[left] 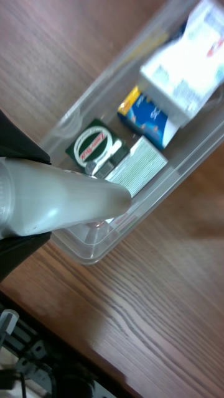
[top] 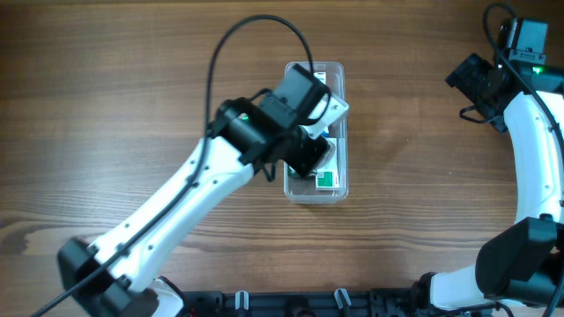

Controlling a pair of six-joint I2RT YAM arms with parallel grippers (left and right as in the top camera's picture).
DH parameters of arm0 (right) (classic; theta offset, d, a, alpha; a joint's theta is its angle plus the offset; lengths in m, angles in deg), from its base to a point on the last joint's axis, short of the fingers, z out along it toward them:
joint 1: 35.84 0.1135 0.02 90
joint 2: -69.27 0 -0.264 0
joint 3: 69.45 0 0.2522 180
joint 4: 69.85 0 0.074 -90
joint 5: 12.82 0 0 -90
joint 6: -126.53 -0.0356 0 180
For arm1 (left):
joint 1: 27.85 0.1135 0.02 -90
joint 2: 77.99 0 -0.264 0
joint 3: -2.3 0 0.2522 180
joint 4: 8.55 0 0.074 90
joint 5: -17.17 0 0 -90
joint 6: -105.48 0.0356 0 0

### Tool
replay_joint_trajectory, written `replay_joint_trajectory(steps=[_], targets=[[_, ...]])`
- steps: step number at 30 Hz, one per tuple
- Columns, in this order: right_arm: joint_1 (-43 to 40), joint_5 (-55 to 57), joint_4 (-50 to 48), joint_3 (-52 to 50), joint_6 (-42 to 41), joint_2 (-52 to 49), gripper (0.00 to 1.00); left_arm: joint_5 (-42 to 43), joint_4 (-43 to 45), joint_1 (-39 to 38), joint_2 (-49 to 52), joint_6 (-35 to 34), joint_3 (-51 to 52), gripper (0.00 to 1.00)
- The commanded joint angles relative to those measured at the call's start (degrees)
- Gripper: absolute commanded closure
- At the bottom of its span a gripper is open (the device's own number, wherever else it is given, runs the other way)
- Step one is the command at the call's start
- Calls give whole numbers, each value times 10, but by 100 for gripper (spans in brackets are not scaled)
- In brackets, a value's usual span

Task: Pack container
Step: 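Carry dropper bottle with left gripper over the container and lower it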

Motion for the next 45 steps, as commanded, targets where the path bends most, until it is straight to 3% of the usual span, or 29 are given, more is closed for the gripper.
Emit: replay_joint_trajectory(steps=[1,10,42,45], targets=[[1,10,-2,-2,-5,-4,0,11,1,-18,42,18,-11,75],[1,10,-2,-2,-5,-4,0,-12,-27,-20,127,27,-11,73],[1,10,-2,-2,-5,-4,0,-28,-78,-19,189,27,-8,69],[1,10,-2,-2,-5,-4,0,-28,-76,-19,189,27,-8,63]])
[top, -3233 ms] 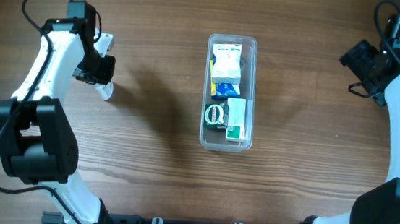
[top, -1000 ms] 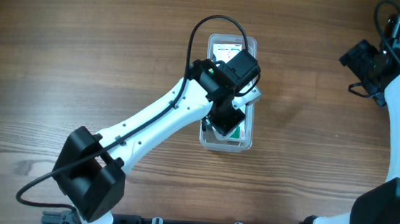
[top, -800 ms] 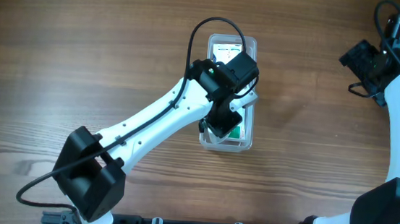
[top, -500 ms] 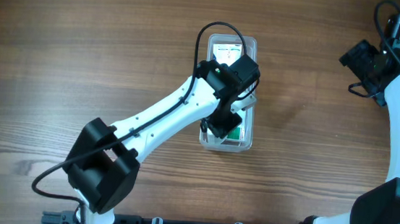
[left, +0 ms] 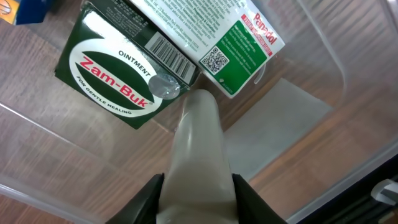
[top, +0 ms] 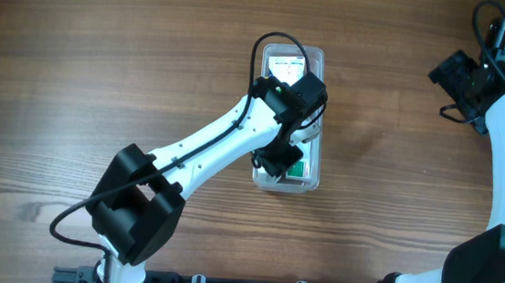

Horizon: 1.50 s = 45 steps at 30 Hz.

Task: Pack container

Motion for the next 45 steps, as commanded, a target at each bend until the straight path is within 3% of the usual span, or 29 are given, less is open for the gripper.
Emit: replay_joint_trajectory(steps=[1,9,10,12,13,23,31,34,38,45], targets=[[1,10,-2,-2,-5,-4,0,4,4,0,2,6,-8,63],[1,10,-2,-2,-5,-4,0,5,29,-1,2,6,-8,48],[1,10,-2,-2,-5,-4,0,5,35,-1,1,6,-8,35],[1,10,-2,-2,-5,-4,0,5,47,0,-2,6,-11,17],[1,10,-2,-2,-5,-4,0,5,52,0,-3,6,-16,0],[1,10,-2,-2,-5,-4,0,-53,38,0,-81,-73,-133,0],[1,10,-2,-2,-5,-4,0,-53,-38,2,-346,-150,-140,0],[1,10,-2,-2,-5,-4,0,-55,-57,2,-453,-181,-117,0],[1,10,-2,-2,-5,-4,0,-55,15,2,-576,-191,-15,0],[1,10,-2,-2,-5,-4,0,-55,-25,2,-612,-191,-2,0]])
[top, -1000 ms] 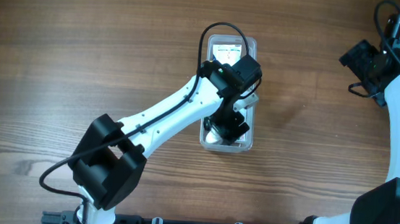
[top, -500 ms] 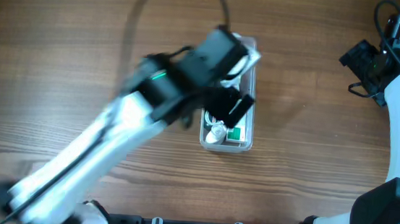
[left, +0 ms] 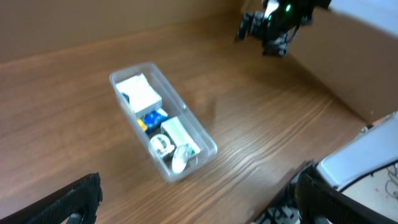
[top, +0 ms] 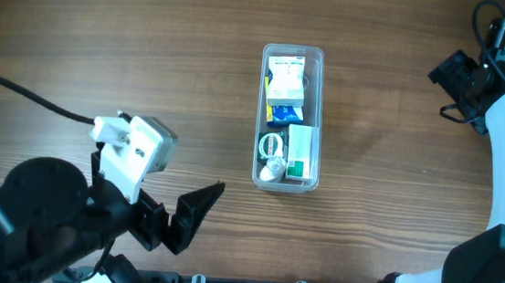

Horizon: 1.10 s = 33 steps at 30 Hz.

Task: Pack container

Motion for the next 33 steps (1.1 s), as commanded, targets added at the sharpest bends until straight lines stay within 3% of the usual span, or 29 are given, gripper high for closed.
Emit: replay_joint_trajectory(steps=[1,8,12,17,24,33], targets=[[1,10,-1,-2,-5,-4,0,-5,-30,1,-5,-10,6,0],[1,10,-1,-2,-5,-4,0,-15,-74,1,1,1,22,0],[1,10,-1,-2,-5,-4,0,-15,-27,50,-23,32,108,0],[1,10,-1,-2,-5,-4,0,28,142,179,-132,34,316,0],[1,10,-1,-2,-5,-4,0,129,503,356,-348,34,654,0],[1,10,-1,-2,-5,-4,0,126,616,411,-491,34,800,0]])
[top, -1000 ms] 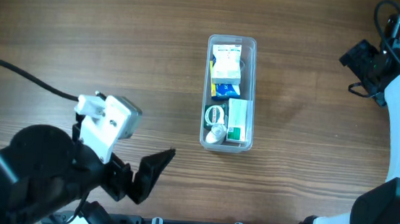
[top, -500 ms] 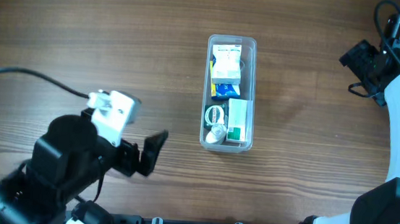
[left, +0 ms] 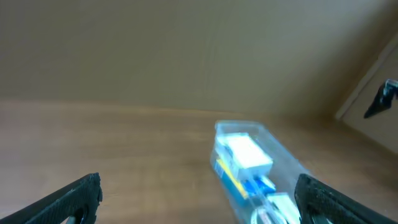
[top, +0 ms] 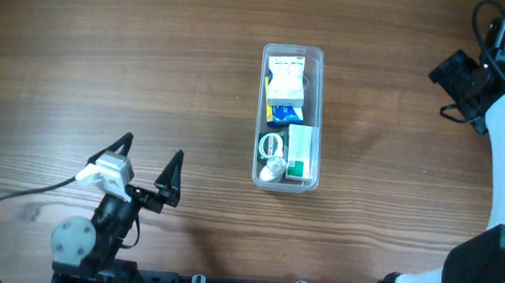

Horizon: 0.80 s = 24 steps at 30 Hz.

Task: Pack container

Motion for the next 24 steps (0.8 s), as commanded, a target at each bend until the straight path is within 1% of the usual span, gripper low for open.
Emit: replay_joint_trajectory(steps=[1,4,7,10,16,22,24], targets=[[1,10,-1,-2,-5,-4,0,8,28,28,-31,9,31,0],[1,10,-1,-2,-5,-4,0,7,56,31,-34,9,51,0],[1,10,-1,-2,-5,-4,0,7,107,31,-36,9,77,0],[1,10,-1,-2,-5,-4,0,7,131,31,-44,9,97,0],[1,10,-1,-2,-5,-4,0,7,132,58,-44,9,128,0],[1,10,-1,-2,-5,-4,0,7,121,58,-44,9,139,0],[1,10,-1,-2,-5,-4,0,7,100,58,-44,9,139,0]])
